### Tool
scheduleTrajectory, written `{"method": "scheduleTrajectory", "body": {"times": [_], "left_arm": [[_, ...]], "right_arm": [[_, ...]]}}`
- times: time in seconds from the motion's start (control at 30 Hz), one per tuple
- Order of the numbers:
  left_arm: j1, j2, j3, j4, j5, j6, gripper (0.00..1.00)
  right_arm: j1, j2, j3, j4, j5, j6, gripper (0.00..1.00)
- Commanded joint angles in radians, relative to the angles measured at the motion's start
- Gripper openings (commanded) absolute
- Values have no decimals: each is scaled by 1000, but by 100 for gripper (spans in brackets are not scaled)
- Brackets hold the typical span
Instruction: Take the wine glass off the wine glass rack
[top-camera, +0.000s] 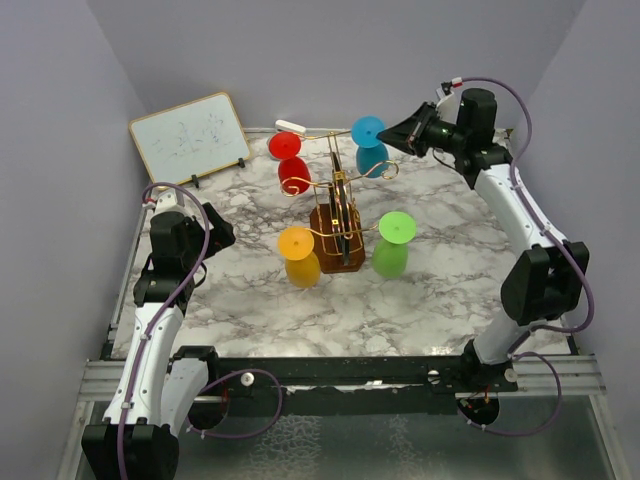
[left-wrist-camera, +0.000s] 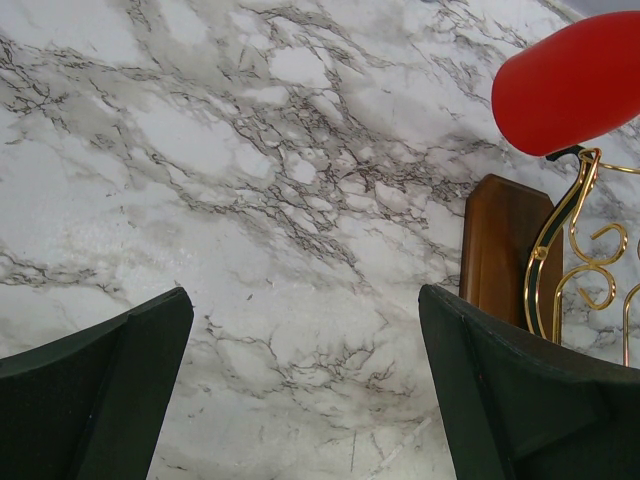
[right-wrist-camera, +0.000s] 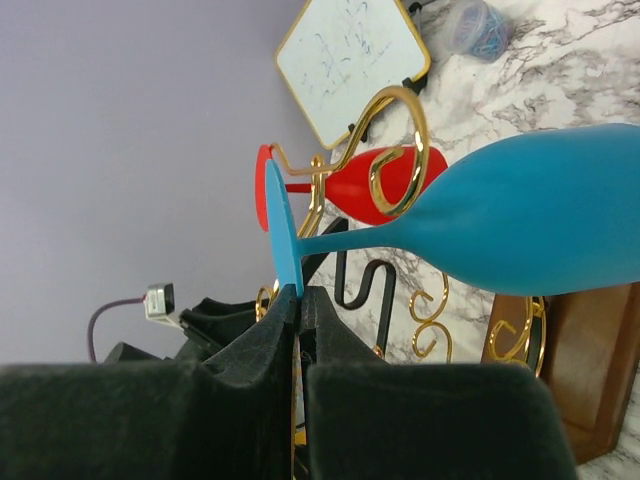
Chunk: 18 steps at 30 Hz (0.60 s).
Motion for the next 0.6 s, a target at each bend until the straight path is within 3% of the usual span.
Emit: {"method": "scheduleTrajectory", "body": {"times": [0.0, 0.33, 0.57], "left_arm": [[2, -9, 16, 23, 22, -2, 98], [3, -34, 28, 62, 104, 11, 97], [3, -30, 223, 24, 282, -57, 99]], "right_arm": [[6, -79, -32, -42, -38, -74, 1], [6, -305, -68, -243, 244, -284, 1], [6, -414, -35, -320, 456, -516, 1]]}}
